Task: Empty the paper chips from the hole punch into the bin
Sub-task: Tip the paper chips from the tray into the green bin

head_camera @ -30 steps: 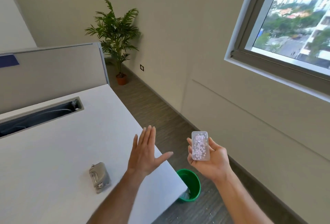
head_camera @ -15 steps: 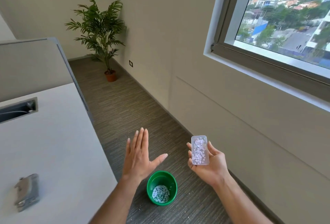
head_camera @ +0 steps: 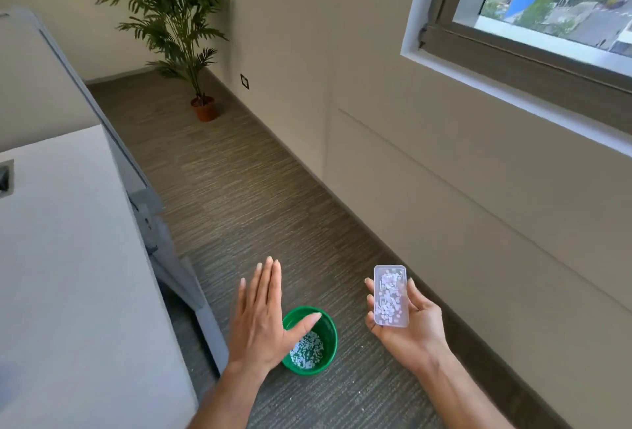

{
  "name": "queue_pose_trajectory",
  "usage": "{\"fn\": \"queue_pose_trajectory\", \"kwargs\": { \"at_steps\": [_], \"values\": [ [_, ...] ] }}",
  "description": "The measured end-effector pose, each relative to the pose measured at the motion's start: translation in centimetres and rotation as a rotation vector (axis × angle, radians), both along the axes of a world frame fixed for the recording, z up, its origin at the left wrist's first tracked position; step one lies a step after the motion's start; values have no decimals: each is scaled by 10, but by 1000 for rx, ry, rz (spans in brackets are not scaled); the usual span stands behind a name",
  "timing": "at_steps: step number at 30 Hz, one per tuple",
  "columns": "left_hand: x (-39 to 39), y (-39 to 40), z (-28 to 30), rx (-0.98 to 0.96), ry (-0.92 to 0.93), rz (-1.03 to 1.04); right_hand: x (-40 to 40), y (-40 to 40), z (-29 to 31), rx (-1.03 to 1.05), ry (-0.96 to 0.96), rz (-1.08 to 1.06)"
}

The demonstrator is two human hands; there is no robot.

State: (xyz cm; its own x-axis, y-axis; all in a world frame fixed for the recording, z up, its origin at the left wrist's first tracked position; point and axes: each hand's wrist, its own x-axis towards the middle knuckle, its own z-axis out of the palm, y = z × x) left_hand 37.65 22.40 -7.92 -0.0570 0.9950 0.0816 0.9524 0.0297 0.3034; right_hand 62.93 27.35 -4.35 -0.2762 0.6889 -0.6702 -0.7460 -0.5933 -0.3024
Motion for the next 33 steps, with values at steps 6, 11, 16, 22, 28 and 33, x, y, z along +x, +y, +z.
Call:
{"fn": "queue_pose_trajectory", "kwargs": {
  "at_steps": [6, 11, 16, 22, 28, 33],
  "values": [
    [-2, 2, -107, -102, 11, -11, -17, 20, -109, -65, -26, 1],
    [-14, 10, -214, -179, 77, -27, -33, 31, -227, -110, -97, 59],
    [-28, 20, -304, -227, 126, -44, -47, 35, -345, -138, -174, 120],
    [-34, 30, -385, -267, 124, -52, -68, 47, -451, -77, -274, 250],
    [-34, 41, -423, -274, 119, -49, -91, 60, -502, 99, -480, 406],
    [-35, 46, -438, -283, 138, -53, -112, 63, -508, 275, -877, 542]
  ]
}}
